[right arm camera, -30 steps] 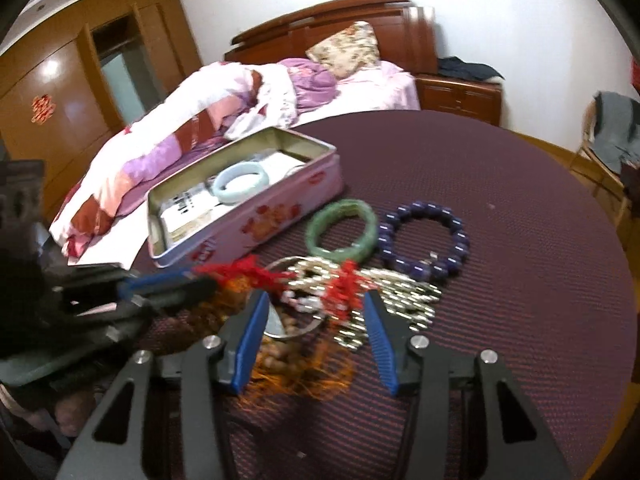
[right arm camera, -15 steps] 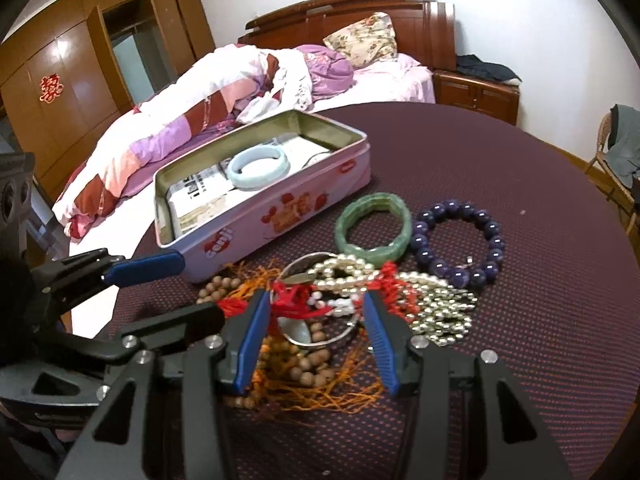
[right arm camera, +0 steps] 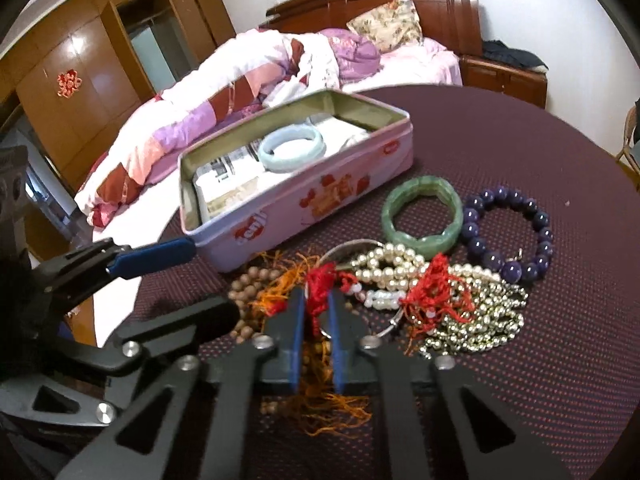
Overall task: Organize jewelry
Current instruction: 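Grasp the wooden bead string with the left gripper while the right gripper grasps a red tassel, then lift the wooden bead string and red tassel and carry both toward the tin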
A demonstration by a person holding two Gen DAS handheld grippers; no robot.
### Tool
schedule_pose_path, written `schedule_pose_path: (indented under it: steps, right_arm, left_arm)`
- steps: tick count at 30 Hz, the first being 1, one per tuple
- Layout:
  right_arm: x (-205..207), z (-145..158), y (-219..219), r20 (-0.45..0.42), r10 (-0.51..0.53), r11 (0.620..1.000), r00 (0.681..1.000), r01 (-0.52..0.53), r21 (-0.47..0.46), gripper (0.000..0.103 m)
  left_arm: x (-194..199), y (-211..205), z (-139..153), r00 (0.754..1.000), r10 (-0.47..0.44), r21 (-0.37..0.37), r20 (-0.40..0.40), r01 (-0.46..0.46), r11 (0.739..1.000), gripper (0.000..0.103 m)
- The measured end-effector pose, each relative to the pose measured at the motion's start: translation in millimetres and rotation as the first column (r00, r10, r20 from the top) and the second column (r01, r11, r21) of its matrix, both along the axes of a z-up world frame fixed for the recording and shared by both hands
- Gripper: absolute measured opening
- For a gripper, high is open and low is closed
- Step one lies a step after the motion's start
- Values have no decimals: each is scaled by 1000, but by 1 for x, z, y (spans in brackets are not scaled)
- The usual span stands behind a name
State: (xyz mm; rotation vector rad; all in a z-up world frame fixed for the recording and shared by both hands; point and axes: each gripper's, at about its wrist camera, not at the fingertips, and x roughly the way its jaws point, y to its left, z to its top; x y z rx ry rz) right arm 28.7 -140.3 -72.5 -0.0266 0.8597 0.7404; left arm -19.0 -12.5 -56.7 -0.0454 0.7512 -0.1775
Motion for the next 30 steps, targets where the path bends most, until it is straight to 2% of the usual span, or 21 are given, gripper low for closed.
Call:
schedule_pose_path:
  steps: [4,9,11,15,17,18,20,21,22,23,24,26,30]
  right_arm:
    - [-5,16,-12,78,-59,998,995,57,36,10]
    - [-2,26,-33,122,-155,987,980,149,57,10]
    - [0,28,-38,138,-184,983,973,179,43,10]
    - [3,27,-40,138,-192,981,972,190,27,10]
    - [3,25,-41,131,-187,982,974,185,27,10]
    - [3,24,-39,130,-186,983,974,184,25,10]
    - [4,23,-40,125,-182,983,975,180,25,10]
    - [4,23,-40,125,-182,983,975,180,25,10]
    - [3,23,-40,125,-182,983,975,180,25,10]
    - [4,23,-40,127,-184,983,975,182,25,10]
    - [3,23,-40,127,-186,982,974,184,27,10]
    - [2,25,-42,133,-194,981,972,191,32,10]
    - [0,29,-45,142,-203,979,969,199,40,10]
  left_arm:
    - [-2,-1,2,1000,-11,-3,8,11,1000,65]
    - [0,-14,-1,998,-59,16,-8,59,998,65]
    - [4,-20,-7,996,-84,22,-37,84,996,65]
    - [12,-18,-18,990,-94,-27,-100,92,995,64]
    - [13,-15,-23,988,-97,-56,-123,91,994,54]
    - [14,-15,-26,984,-108,-68,-140,99,993,35]
    - [14,-14,-28,982,-117,-87,-148,105,991,33]
    - [13,-15,-27,983,-121,-78,-138,111,991,28]
    - [10,-16,-24,985,-124,-75,-122,115,991,14]
    - [8,-16,-20,987,-125,-75,-102,118,990,14]
    - [6,-16,-16,989,-121,-69,-84,115,991,6]
    - [1,-17,-5,992,-119,-30,-30,118,993,6]
    - [-3,-16,11,993,-115,-2,37,115,993,6]
